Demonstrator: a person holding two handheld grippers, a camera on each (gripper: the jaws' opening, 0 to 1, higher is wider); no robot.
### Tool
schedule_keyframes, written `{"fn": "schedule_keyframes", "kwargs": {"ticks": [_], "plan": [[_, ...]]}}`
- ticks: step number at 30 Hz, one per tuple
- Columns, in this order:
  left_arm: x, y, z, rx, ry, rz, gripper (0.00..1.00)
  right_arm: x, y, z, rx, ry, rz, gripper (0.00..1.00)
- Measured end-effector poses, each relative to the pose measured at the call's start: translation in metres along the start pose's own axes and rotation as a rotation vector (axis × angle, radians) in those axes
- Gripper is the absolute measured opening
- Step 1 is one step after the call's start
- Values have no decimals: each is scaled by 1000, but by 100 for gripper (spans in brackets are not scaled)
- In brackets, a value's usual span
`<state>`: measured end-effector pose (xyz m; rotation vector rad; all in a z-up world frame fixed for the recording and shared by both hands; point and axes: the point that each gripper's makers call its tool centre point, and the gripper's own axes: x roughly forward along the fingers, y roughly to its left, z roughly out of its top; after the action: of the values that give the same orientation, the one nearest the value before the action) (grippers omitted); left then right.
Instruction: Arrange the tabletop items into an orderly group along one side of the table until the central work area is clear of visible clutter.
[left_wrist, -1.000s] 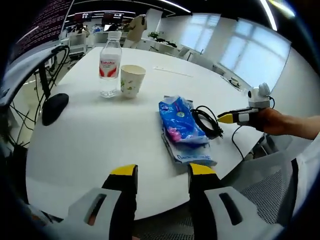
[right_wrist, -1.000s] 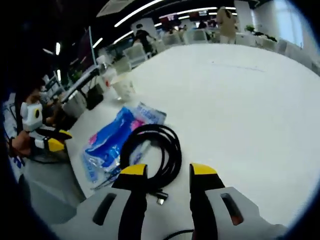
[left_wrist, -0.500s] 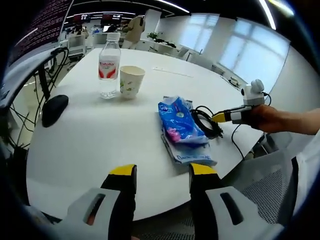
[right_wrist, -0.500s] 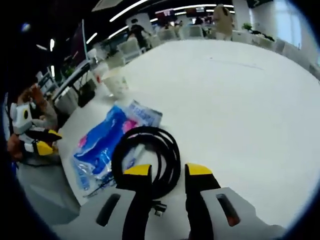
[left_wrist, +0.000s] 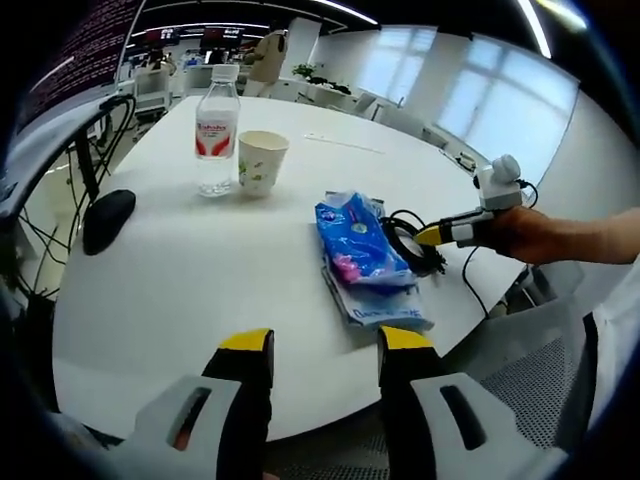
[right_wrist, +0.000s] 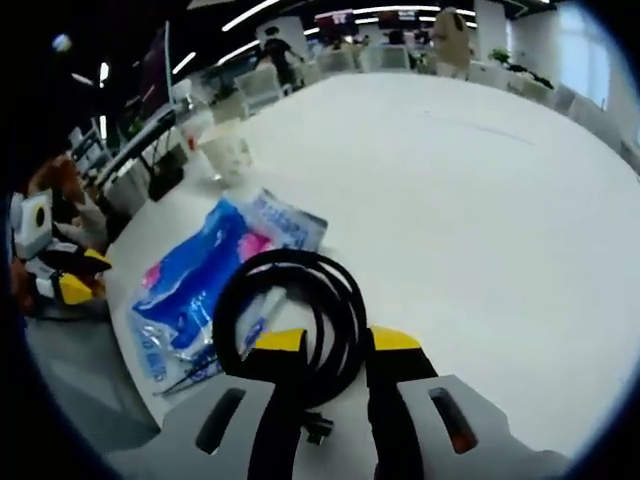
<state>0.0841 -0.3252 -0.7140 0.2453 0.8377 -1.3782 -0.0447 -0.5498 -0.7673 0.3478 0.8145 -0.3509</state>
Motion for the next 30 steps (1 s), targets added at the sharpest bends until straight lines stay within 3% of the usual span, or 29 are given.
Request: {"fn": "schedule_keyframes", "kwargs": {"ticks": [12, 30], "plan": [[1, -2, -2, 14, 16, -3, 40, -1, -7, 0, 7, -26, -13, 6], [5, -5, -1, 6, 25, -6, 40, -24, 1, 10, -8, -101, 8, 5]]}}
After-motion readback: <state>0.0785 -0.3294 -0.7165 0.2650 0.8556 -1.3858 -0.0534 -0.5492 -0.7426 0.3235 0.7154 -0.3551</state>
